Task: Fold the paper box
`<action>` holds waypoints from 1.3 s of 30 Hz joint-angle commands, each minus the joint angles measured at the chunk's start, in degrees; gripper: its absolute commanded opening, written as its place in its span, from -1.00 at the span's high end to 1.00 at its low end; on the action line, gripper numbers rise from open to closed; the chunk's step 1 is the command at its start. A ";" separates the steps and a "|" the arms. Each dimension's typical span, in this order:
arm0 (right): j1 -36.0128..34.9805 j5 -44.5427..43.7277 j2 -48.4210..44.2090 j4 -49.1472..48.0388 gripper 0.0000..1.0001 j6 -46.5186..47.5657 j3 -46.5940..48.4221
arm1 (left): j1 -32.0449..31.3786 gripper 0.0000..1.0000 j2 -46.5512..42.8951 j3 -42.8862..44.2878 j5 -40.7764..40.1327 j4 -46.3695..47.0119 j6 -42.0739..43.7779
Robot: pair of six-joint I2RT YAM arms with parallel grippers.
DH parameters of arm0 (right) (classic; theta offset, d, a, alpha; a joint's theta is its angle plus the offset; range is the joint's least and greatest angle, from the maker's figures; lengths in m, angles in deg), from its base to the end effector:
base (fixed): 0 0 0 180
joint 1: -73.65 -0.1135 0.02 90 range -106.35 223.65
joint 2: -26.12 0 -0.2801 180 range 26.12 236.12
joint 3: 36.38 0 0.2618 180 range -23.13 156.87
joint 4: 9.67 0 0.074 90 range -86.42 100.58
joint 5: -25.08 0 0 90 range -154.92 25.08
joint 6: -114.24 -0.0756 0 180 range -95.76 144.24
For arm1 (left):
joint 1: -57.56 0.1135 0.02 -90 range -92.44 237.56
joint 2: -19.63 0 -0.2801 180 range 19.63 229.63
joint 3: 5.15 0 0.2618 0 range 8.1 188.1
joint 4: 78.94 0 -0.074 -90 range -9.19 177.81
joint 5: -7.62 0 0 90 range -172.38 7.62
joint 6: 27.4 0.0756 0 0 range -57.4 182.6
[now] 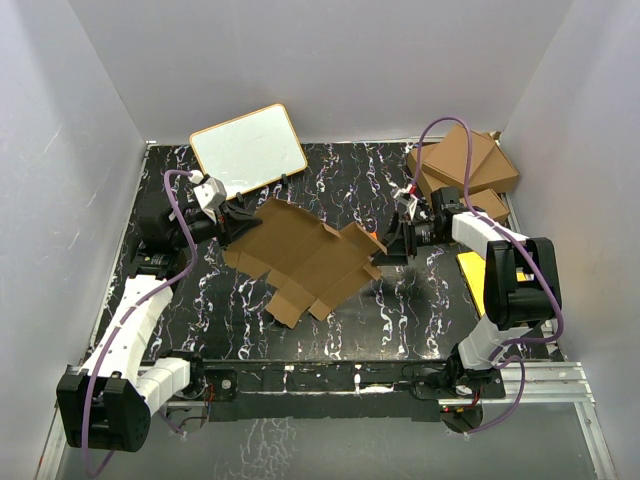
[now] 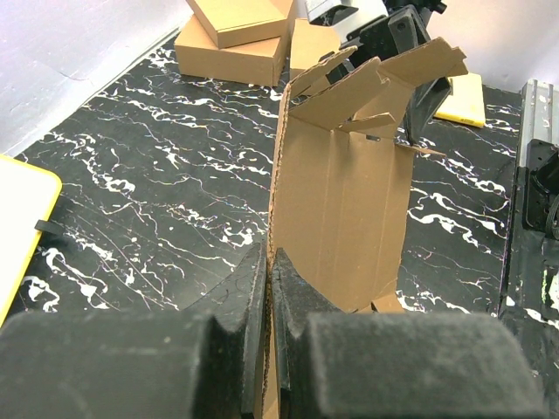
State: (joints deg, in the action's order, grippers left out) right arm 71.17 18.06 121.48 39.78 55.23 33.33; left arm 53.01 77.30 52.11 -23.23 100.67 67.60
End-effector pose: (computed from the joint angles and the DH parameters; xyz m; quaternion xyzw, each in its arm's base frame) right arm 0.3000 0.0881 0.1986 -0.2961 0.6866 0.6128 0.2559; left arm 0.2388 -0.0841 0.3467 0.3969 0.5883 -0.3490 0.6120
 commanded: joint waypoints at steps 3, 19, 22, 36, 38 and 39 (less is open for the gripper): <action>-0.37 0.16 -2.97 -3.12 -0.33 -0.50 -1.33 | 0.42 1.00 -0.36 -0.20 0.92 1.62 0.02; -3.61 -4.40 -2.70 -9.69 0.66 -6.55 -3.41 | 0.40 1.00 -0.45 -1.23 1.05 2.95 -1.44; -3.67 -4.09 -2.79 -11.05 0.66 -7.87 -3.87 | 0.43 1.00 -0.43 -1.45 1.14 3.43 -1.89; -4.62 0.14 -0.36 -16.43 -0.10 -13.40 -6.28 | 0.40 1.00 -0.60 -2.44 0.44 4.37 -3.06; -4.76 0.40 -0.40 -18.23 -0.16 -15.30 -6.96 | 0.51 1.00 -0.60 -2.49 0.28 4.36 -3.02; -4.76 0.75 -0.44 -19.25 -0.17 -16.41 -7.32 | 0.51 1.00 -0.58 -2.53 0.14 4.30 -3.03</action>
State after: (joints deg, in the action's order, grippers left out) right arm 66.89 15.10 120.71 27.32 42.31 26.80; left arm 53.01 77.32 49.57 -23.38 102.98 64.89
